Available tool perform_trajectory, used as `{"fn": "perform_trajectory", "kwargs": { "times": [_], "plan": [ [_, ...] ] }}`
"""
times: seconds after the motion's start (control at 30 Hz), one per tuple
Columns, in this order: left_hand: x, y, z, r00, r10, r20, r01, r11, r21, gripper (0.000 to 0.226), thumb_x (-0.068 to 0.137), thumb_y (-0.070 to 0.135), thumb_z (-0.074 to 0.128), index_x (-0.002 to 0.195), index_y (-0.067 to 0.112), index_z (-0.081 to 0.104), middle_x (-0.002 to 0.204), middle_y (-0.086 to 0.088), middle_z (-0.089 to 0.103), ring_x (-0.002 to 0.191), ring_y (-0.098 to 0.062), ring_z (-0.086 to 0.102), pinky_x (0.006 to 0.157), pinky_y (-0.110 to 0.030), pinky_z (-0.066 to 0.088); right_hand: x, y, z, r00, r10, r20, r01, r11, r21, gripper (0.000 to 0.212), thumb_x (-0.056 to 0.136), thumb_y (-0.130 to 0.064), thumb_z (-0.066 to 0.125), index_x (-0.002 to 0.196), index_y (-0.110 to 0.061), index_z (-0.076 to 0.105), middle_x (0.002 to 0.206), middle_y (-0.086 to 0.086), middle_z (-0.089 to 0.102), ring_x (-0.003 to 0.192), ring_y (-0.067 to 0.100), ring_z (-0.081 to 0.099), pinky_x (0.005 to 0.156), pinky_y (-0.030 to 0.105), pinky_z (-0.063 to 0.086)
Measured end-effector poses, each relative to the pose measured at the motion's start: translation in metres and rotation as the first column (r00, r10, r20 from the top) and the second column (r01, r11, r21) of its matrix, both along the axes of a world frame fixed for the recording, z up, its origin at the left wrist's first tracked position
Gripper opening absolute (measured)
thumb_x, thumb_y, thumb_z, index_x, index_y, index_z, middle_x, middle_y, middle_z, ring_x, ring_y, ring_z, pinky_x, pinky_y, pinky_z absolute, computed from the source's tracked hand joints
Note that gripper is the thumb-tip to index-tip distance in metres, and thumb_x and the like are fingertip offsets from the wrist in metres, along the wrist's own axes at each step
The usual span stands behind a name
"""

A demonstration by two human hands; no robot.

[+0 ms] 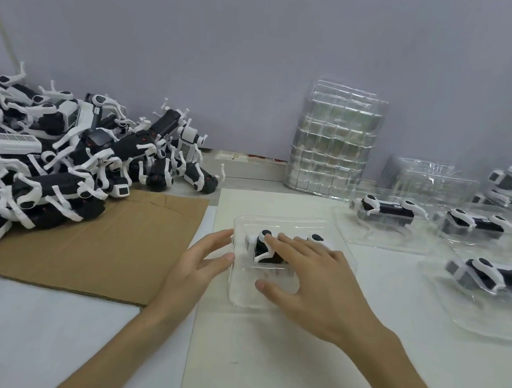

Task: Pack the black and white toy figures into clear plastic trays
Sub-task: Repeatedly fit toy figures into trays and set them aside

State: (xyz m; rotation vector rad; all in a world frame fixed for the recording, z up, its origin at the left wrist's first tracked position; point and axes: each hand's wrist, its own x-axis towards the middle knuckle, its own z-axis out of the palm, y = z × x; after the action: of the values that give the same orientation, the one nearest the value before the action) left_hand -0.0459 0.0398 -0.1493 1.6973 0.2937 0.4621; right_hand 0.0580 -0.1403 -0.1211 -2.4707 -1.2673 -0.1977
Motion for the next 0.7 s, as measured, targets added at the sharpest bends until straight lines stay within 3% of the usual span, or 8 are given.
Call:
{"fn": "perform_trajectory", "kwargs": {
  "times": [0.13, 0.23, 0.3, 0.37, 0.43, 0.5, 0.6, 0.7],
  "plan": [
    [0.0, -0.002, 0.0, 0.999, 0.031, -0.031, -0.031, 0.999, 0.021, 0.047, 0.086, 0.039, 0.062, 0.132, 0.032, 0.059, 0.13, 0.018, 0.063, 0.117, 0.001, 0.06, 0.105, -0.03, 0.043, 0.005, -0.003, -0.003, 0.999, 0.03, 0.045, -0.03, 1.0, -0.001, 0.07, 0.087, -0.058, 0.059, 0.149, -0.049, 0.029, 0.154, -0.025, 0.034, 0.143, 0.004, 0.026, 0.109, 0.023, 0.015],
    [0.003, -0.002, -0.003, 0.995, 0.076, -0.06, -0.074, 0.997, 0.034, 0.032, 0.1, 0.024, 0.057, 0.131, 0.029, 0.059, 0.132, 0.019, 0.061, 0.122, -0.007, 0.058, 0.11, -0.035, 0.04, 0.007, -0.004, -0.002, 0.989, 0.074, 0.127, -0.089, 0.989, 0.117, 0.039, 0.088, -0.035, 0.071, 0.125, -0.042, 0.062, 0.122, -0.019, 0.065, 0.116, 0.005, 0.05, 0.085, 0.008, 0.028],
    [0.004, -0.003, -0.003, 0.991, 0.106, -0.076, -0.103, 0.994, 0.038, 0.029, 0.101, 0.022, 0.052, 0.127, 0.034, 0.059, 0.129, 0.022, 0.059, 0.117, -0.005, 0.061, 0.105, -0.029, 0.042, 0.011, -0.007, 0.0, 0.988, 0.052, 0.147, -0.084, 0.972, 0.221, 0.025, 0.085, -0.025, 0.074, 0.107, -0.038, 0.072, 0.101, -0.017, 0.071, 0.105, 0.008, 0.053, 0.076, 0.003, 0.027],
    [0.004, -0.004, -0.003, 0.99, 0.122, -0.077, -0.12, 0.992, 0.03, 0.027, 0.102, 0.023, 0.051, 0.124, 0.036, 0.06, 0.125, 0.025, 0.059, 0.107, -0.001, 0.065, 0.093, -0.02, 0.043, 0.017, -0.011, 0.004, 0.995, 0.014, 0.095, -0.043, 0.948, 0.316, 0.024, 0.088, -0.023, 0.073, 0.105, -0.04, 0.072, 0.101, -0.021, 0.071, 0.104, 0.0, 0.054, 0.076, 0.004, 0.031],
    [0.004, -0.004, -0.002, 0.988, 0.137, -0.075, -0.135, 0.991, 0.021, 0.026, 0.102, 0.021, 0.05, 0.121, 0.035, 0.061, 0.121, 0.025, 0.061, 0.102, 0.001, 0.067, 0.087, -0.019, 0.042, 0.026, -0.018, 0.011, 0.997, -0.027, 0.076, -0.008, 0.906, 0.424, 0.028, 0.087, -0.019, 0.075, 0.108, -0.038, 0.072, 0.106, -0.022, 0.071, 0.101, -0.004, 0.057, 0.076, 0.012, 0.041],
    [0.004, -0.004, -0.002, 0.985, 0.149, -0.082, -0.149, 0.989, 0.013, 0.025, 0.102, 0.021, 0.051, 0.118, 0.036, 0.063, 0.115, 0.019, 0.066, 0.101, 0.001, 0.067, 0.089, -0.022, 0.043, 0.036, -0.022, 0.023, 0.991, -0.068, 0.113, 0.004, 0.875, 0.484, 0.03, 0.087, -0.015, 0.075, 0.111, -0.032, 0.072, 0.11, -0.018, 0.072, 0.098, 0.002, 0.064, 0.081, 0.031, 0.052],
    [0.004, -0.003, -0.004, 0.982, 0.158, -0.098, -0.157, 0.987, 0.026, 0.024, 0.101, 0.023, 0.051, 0.117, 0.036, 0.063, 0.105, 0.008, 0.071, 0.104, -0.002, 0.066, 0.092, -0.026, 0.044, 0.06, -0.027, 0.045, 0.969, -0.151, 0.193, 0.039, 0.872, 0.487, 0.03, 0.088, -0.014, 0.073, 0.115, -0.027, 0.071, 0.115, -0.009, 0.072, 0.105, 0.017, 0.068, 0.092, 0.049, 0.051],
    [0.005, -0.003, -0.006, 0.981, 0.168, -0.102, -0.165, 0.986, 0.04, 0.023, 0.102, 0.021, 0.051, 0.115, 0.035, 0.063, 0.105, 0.007, 0.071, 0.107, -0.007, 0.065, 0.093, -0.029, 0.044, 0.095, -0.032, 0.064, 0.94, -0.231, 0.251, 0.103, 0.893, 0.437, 0.028, 0.089, -0.015, 0.071, 0.115, -0.025, 0.072, 0.113, -0.004, 0.073, 0.103, 0.022, 0.069, 0.097, 0.051, 0.046]
  ]
}}
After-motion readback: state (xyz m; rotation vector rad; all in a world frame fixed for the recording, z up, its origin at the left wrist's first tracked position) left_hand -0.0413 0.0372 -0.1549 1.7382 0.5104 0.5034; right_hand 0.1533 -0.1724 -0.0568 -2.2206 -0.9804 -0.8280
